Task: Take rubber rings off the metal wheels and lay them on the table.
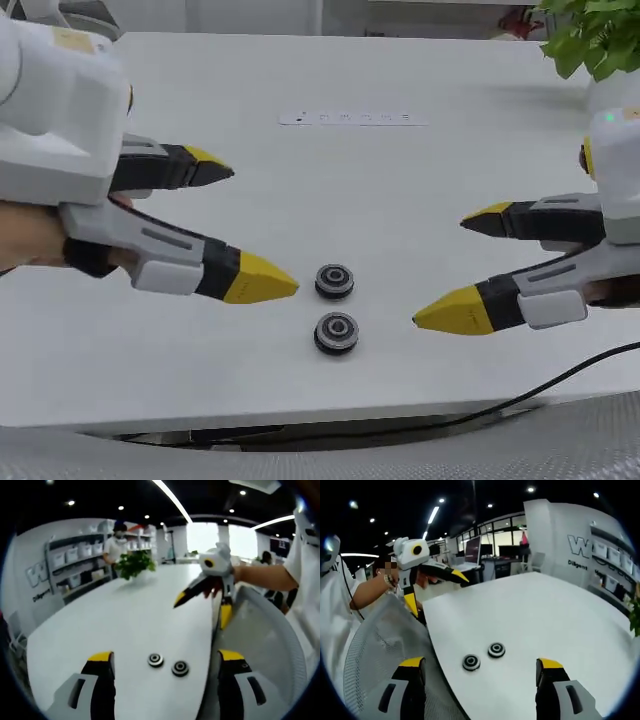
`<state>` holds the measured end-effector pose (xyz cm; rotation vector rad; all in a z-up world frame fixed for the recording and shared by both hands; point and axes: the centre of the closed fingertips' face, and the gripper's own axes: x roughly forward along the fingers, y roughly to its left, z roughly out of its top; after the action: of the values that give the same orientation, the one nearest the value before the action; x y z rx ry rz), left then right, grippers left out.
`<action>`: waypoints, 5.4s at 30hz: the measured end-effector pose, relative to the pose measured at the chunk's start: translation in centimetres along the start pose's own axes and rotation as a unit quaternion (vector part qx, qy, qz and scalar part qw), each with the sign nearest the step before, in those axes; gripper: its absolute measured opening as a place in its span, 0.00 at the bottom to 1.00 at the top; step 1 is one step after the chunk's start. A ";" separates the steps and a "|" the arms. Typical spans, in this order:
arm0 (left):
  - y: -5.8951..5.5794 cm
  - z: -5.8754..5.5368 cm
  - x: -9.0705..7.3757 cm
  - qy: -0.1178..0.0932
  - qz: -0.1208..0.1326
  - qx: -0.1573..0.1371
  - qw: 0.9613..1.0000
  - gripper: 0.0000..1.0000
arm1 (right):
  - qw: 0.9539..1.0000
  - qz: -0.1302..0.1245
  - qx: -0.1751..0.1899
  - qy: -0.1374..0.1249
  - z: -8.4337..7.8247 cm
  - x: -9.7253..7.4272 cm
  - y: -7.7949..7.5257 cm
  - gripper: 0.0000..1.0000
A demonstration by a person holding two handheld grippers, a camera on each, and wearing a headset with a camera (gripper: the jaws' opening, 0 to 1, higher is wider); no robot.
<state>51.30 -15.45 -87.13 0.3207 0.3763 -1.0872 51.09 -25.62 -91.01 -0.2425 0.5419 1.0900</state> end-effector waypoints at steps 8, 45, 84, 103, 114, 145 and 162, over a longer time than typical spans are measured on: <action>0.6 1.1 3.0 0.001 -0.027 0.016 1.000 0.81 | 0.999 0.021 -0.044 -0.004 2.6 2.4 0.1 0.87; -1.8 -7.4 9.2 0.039 -0.066 0.012 0.997 0.38 | 0.993 0.072 -0.023 0.095 -6.7 9.1 1.8 0.39; -3.1 -9.6 10.6 0.057 -0.076 0.014 0.995 0.15 | 0.990 0.066 -0.063 0.105 -7.6 9.8 1.7 0.20; -3.1 -9.6 10.6 0.053 -0.076 0.014 0.996 0.15 | 0.992 0.067 -0.056 0.094 -7.0 9.9 1.7 0.24; -3.0 -9.6 10.6 0.051 -0.074 0.011 0.996 0.15 | 0.990 0.063 -0.056 0.117 -8.0 9.1 0.9 0.00; -3.0 -9.6 10.7 0.045 -0.067 0.000 0.997 0.15 | 0.987 0.034 0.028 0.152 -8.5 9.3 0.6 0.00; -3.1 -9.5 10.9 0.038 -0.072 0.006 0.997 0.15 | 0.930 0.053 0.351 0.098 -7.8 8.3 0.0 0.00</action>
<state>51.71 -21.35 -100.67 0.3507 0.4652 -1.2219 51.71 -22.68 -101.97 0.3143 1.0968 0.9152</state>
